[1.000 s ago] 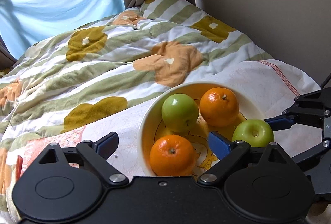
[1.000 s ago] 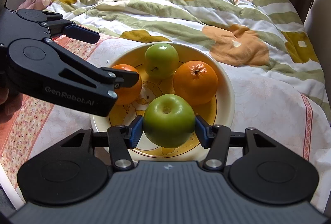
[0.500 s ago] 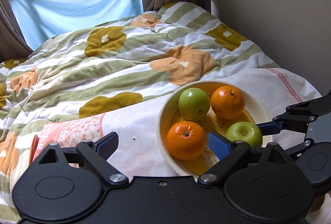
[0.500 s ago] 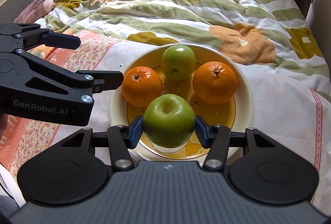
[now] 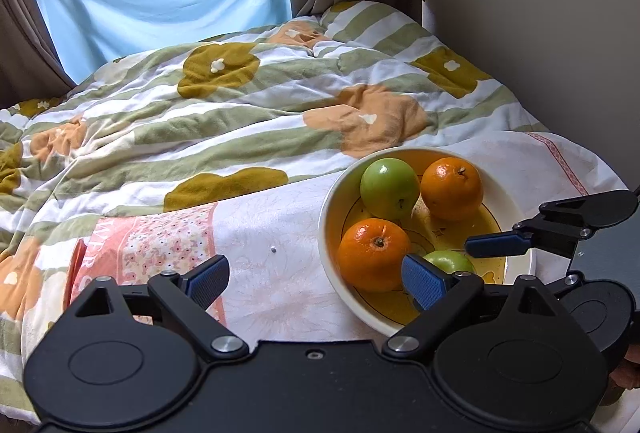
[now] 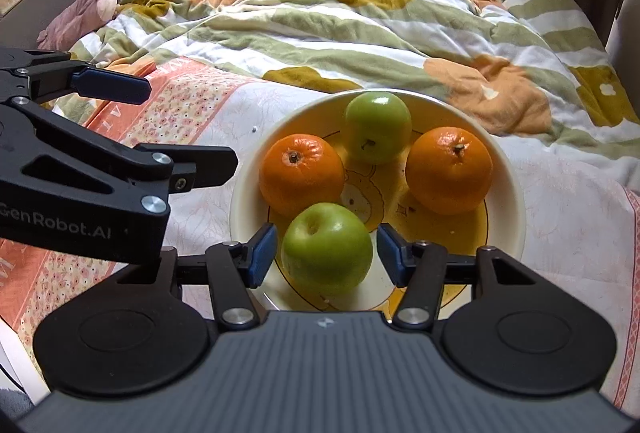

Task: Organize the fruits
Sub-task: 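Lower the green apple into the bowl and open the right tool, then withdraw both tools and move the left tool toward a small mandarin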

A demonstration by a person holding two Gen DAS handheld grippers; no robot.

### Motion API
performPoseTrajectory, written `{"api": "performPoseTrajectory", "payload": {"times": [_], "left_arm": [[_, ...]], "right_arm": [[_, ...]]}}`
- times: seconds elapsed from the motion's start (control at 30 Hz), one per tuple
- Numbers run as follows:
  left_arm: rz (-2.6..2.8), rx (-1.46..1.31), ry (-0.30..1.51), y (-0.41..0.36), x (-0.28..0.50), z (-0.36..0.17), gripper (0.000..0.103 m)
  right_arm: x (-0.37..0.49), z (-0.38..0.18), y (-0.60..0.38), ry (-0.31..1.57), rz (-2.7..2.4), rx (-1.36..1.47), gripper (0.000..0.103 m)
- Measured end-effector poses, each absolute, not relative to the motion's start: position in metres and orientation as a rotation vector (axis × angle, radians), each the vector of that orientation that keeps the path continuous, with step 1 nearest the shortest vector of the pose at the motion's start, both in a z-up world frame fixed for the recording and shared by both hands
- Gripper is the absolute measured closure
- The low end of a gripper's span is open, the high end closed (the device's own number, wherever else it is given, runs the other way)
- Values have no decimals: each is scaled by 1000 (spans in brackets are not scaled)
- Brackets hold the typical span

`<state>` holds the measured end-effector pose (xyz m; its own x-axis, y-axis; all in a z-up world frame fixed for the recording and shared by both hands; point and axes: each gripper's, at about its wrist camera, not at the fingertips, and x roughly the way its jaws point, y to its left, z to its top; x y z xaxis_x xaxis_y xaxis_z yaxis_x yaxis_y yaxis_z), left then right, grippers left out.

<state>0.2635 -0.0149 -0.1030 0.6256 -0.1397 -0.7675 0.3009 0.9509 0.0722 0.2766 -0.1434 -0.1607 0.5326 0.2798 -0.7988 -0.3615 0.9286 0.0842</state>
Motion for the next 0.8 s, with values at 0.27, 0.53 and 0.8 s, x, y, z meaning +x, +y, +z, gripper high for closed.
{"api": "performPoseTrajectory", "payload": {"times": [0.27, 0.53, 0.8], "left_arm": [[-248, 184, 842, -10, 255, -95, 8], [-246, 170, 806, -4, 240, -80, 8], [-240, 157, 733, 4, 213, -52, 8]], "right_arm": [[267, -155, -147, 881, 374, -84, 0], [251, -136, -143, 838, 365, -90, 0], [223, -99, -149, 821, 338, -48, 0]]}}
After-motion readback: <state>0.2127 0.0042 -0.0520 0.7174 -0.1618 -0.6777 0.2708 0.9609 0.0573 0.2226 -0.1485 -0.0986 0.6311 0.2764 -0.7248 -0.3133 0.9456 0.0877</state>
